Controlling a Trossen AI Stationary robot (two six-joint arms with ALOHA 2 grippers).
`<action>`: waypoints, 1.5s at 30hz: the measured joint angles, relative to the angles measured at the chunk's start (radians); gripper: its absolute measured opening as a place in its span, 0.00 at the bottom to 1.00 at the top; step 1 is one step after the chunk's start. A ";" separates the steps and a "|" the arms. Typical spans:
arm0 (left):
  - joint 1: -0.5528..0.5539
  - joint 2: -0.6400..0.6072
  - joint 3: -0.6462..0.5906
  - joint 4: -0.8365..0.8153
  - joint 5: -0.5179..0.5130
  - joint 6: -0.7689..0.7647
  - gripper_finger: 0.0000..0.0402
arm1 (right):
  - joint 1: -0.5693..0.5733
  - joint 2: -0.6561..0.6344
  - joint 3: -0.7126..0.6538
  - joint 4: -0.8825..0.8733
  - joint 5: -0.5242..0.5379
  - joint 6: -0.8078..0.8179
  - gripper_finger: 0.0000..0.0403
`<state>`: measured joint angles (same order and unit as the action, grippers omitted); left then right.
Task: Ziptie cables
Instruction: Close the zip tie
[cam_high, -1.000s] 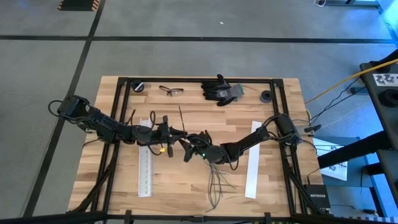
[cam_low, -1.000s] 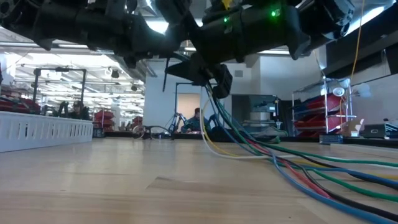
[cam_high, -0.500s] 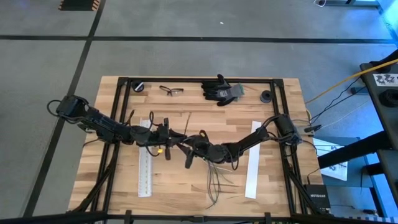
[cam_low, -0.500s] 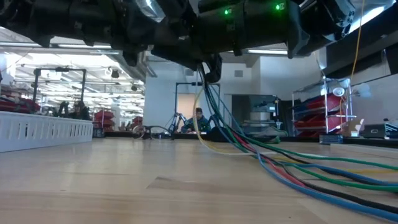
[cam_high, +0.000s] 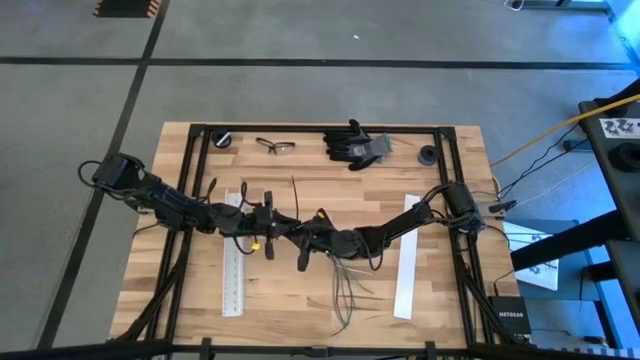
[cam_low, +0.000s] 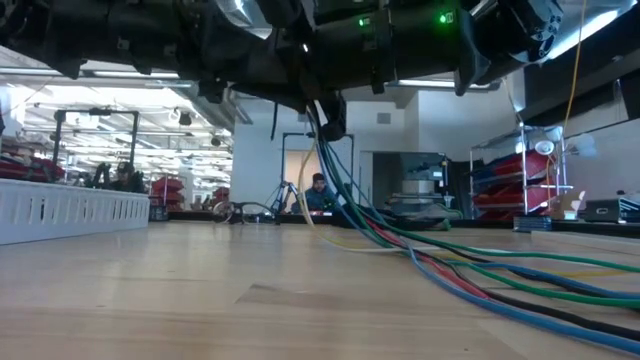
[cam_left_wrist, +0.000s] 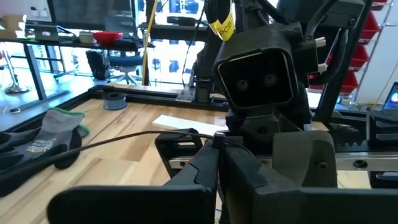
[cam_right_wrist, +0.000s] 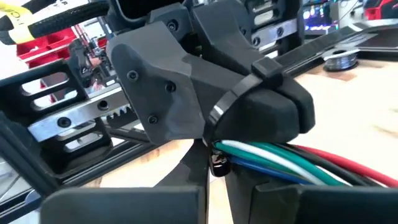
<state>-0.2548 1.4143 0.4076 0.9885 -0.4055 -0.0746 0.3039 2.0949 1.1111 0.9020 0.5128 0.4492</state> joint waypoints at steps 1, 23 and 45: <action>0.003 0.000 0.000 0.000 0.005 0.000 0.00 | 0.001 0.000 0.000 -0.002 -0.007 0.000 0.02; 0.012 -0.001 0.005 0.018 -0.041 0.083 0.00 | 0.058 -0.002 0.095 -0.230 -0.070 0.305 0.03; 0.028 -0.002 0.004 0.009 -0.030 0.083 0.00 | 0.124 0.050 0.095 -0.338 -0.080 0.337 0.05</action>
<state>-0.2271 1.4124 0.4114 0.9970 -0.4353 0.0086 0.4281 2.1452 1.2057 0.5644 0.4330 0.7865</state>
